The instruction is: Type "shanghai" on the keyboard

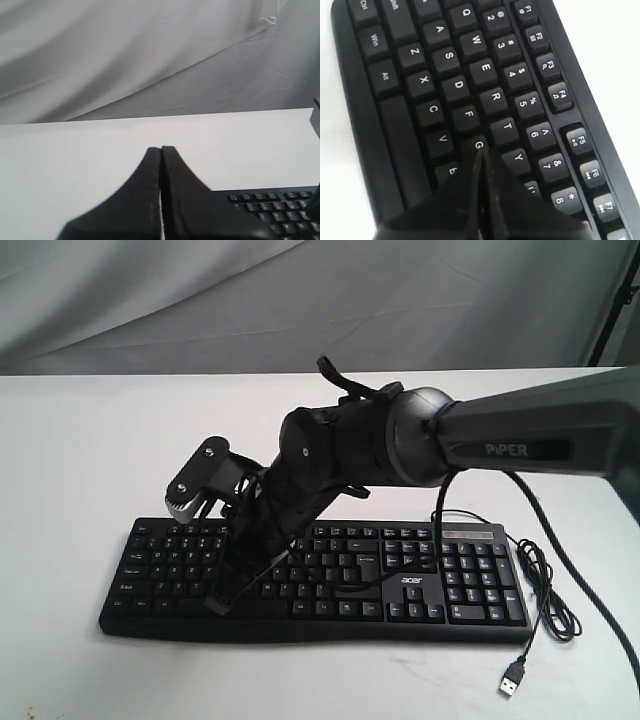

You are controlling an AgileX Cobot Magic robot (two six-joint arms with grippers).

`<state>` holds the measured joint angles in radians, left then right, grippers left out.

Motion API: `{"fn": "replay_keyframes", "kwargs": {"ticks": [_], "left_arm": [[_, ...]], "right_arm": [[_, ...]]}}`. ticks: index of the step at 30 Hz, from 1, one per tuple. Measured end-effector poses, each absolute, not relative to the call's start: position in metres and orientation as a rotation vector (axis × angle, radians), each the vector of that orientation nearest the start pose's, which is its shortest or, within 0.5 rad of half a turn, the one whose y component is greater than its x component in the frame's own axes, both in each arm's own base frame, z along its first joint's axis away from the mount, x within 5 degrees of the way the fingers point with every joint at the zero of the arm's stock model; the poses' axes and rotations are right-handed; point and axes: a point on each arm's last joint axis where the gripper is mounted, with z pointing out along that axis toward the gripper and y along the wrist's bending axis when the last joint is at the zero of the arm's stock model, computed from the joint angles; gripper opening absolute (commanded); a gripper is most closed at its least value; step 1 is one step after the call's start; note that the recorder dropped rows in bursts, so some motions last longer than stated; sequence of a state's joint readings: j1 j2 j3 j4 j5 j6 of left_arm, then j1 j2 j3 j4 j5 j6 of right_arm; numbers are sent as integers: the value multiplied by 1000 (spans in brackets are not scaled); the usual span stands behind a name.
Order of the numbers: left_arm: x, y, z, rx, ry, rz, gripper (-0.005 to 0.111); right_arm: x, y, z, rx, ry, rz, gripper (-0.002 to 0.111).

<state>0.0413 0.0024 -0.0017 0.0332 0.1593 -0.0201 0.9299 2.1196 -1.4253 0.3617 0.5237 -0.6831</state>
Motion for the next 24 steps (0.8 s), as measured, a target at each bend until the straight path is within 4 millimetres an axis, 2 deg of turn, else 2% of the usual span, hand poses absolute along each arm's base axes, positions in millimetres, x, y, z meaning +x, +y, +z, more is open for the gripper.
{"fn": "replay_keyframes", "kwargs": {"ticks": [24], "left_arm": [[56,3,199,-28,1644,46,0]], "right_arm": [[252,361,131,-1678,2136,398,0]]}}
